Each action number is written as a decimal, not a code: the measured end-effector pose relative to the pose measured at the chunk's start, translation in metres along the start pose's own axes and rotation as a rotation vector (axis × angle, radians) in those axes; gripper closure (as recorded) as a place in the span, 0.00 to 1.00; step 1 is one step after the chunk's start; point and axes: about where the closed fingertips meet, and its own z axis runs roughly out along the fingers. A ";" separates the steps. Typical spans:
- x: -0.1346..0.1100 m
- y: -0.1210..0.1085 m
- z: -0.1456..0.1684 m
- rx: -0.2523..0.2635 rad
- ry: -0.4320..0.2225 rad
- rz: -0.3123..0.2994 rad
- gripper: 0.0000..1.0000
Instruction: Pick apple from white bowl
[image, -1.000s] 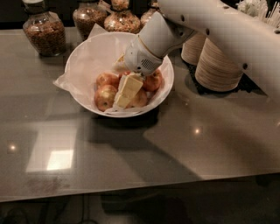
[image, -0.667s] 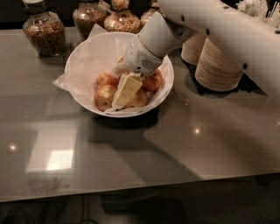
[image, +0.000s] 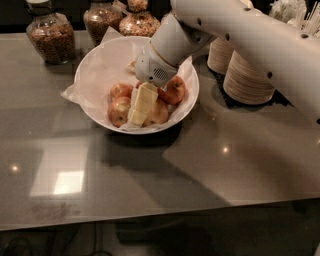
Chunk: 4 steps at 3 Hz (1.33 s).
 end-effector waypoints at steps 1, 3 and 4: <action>-0.013 -0.001 0.011 0.001 -0.002 -0.008 0.16; -0.021 0.001 0.016 0.012 -0.004 -0.012 0.00; -0.022 -0.006 -0.005 0.040 0.012 -0.030 0.00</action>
Offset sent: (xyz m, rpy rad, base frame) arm -0.0062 0.0331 0.0029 0.0110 -0.0321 -0.0090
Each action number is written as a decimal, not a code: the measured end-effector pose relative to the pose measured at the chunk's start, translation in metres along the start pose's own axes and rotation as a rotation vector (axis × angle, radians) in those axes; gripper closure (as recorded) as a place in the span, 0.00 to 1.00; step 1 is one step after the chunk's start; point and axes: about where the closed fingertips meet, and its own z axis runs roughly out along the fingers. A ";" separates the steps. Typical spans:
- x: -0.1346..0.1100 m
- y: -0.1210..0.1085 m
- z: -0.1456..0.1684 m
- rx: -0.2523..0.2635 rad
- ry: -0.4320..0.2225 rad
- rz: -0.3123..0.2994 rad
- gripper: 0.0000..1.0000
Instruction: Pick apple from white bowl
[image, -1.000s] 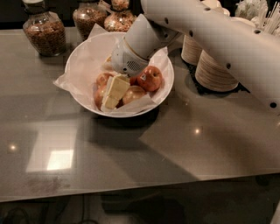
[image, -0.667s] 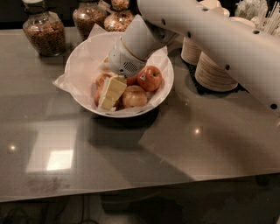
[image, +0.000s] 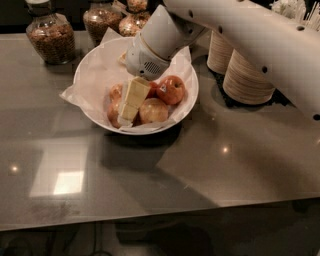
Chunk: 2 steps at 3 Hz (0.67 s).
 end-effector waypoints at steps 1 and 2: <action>0.000 0.000 -0.001 0.001 -0.001 0.000 0.00; 0.001 0.001 0.002 -0.003 -0.006 0.005 0.12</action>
Offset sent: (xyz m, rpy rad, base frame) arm -0.0014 -0.0026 -0.0073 0.0138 0.0178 -0.0086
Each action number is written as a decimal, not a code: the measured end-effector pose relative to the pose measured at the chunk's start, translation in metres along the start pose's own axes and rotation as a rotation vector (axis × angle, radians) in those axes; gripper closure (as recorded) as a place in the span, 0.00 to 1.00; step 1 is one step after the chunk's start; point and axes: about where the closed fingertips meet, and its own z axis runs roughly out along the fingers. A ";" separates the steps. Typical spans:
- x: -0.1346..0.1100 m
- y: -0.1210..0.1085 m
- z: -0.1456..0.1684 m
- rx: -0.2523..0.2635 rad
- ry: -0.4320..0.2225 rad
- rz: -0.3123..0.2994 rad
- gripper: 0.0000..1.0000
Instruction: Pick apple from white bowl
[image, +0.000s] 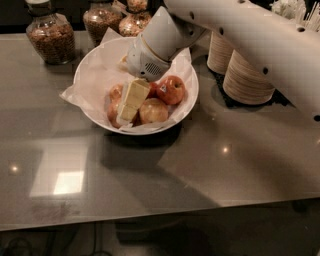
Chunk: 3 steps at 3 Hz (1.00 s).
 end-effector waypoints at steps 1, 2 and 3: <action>0.006 0.006 0.002 0.002 -0.010 0.019 0.35; 0.014 0.014 -0.006 0.024 -0.005 0.040 0.58; 0.017 0.019 -0.019 0.052 0.004 0.045 0.67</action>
Offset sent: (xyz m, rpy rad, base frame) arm -0.0183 -0.0360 -0.0036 0.0102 0.0003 -0.0888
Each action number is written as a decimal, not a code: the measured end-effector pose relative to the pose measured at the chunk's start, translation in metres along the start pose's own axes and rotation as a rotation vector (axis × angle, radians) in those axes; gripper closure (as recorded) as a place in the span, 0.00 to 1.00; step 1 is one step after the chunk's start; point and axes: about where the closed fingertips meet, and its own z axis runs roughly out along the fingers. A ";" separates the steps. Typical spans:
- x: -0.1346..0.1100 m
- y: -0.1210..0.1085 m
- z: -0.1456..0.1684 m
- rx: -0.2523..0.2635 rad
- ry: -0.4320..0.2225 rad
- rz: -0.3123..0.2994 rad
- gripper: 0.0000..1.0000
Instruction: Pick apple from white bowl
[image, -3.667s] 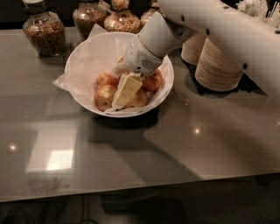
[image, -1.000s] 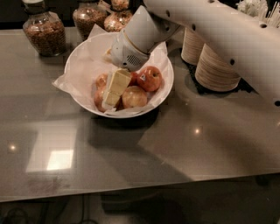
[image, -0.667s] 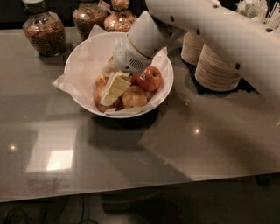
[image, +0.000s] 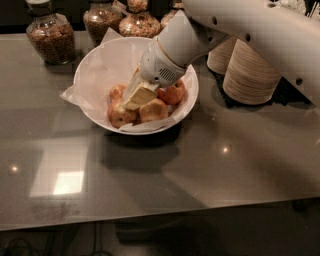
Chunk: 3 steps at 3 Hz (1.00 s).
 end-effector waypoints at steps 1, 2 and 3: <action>0.000 0.000 0.000 0.000 0.000 0.000 0.63; 0.000 0.000 0.000 0.000 0.000 0.000 0.48; 0.000 0.000 0.000 0.000 0.000 0.000 0.28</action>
Offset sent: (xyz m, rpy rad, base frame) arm -0.0001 -0.0001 0.0002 0.0002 -0.0003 0.0000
